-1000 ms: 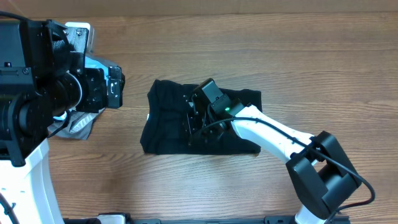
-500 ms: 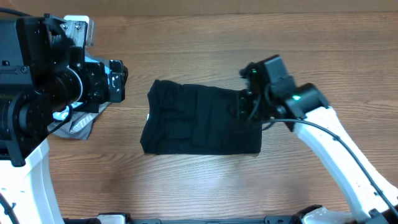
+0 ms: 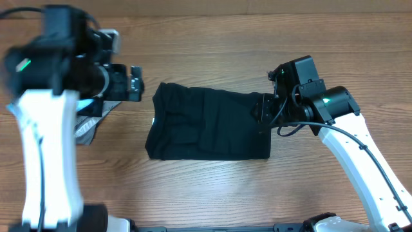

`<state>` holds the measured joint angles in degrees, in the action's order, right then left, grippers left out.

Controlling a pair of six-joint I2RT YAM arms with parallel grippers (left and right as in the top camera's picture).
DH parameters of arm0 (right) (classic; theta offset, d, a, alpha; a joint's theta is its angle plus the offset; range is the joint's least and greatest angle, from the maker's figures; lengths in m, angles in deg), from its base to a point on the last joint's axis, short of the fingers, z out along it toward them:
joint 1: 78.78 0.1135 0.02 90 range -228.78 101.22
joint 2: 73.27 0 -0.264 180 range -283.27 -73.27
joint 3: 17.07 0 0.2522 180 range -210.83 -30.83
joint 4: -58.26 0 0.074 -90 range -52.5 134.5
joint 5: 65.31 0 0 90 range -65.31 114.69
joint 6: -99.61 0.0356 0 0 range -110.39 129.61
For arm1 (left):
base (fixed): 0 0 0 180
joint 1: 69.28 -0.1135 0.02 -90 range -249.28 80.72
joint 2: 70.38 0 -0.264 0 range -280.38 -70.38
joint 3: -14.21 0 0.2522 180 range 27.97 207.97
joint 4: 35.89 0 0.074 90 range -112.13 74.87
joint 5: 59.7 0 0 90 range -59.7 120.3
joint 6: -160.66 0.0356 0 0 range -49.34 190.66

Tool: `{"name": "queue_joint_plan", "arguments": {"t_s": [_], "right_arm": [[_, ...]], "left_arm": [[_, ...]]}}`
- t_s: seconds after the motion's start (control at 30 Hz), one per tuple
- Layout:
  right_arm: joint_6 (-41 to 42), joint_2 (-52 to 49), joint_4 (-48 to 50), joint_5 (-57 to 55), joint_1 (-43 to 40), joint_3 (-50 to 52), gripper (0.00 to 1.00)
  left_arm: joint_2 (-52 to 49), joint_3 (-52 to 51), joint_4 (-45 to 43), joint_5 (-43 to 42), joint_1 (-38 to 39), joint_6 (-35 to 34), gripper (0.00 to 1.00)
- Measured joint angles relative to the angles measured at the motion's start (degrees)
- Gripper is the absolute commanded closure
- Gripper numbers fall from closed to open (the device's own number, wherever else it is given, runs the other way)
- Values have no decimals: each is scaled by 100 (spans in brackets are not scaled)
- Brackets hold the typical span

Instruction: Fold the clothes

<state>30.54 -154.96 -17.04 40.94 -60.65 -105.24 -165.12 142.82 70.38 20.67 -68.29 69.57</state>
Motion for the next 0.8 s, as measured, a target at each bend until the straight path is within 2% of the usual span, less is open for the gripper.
{"name": "queue_joint_plan", "arguments": {"t_s": [0.2, 0.33, 0.6, 0.67, 0.7, 0.8], "right_arm": [[-2, 0, -162, -55, -2, 0, 60], [-2, 0, -330, -229, -4, 0, 60], [-2, 0, -400, -378, -4, 0, 60], [-2, 0, -402, -385, -4, 0, 60], [0, 0, -396, -385, -4, 0, 60], [-2, 0, -398, -420, -4, 0, 60]], "left_arm": [[-1377, -1847, -1088, -675, -109, 229, 0], [-1939, -2498, -1930, -1034, -109, 323, 0], [-2490, -2883, -2911, -1189, -109, 319, 1], [-2651, -2909, -2927, -1196, -109, 319, 5], [-2669, -2896, -2946, -1222, -109, 321, 10], [-2702, -2900, -3025, -1231, -107, 363, 13]]}}
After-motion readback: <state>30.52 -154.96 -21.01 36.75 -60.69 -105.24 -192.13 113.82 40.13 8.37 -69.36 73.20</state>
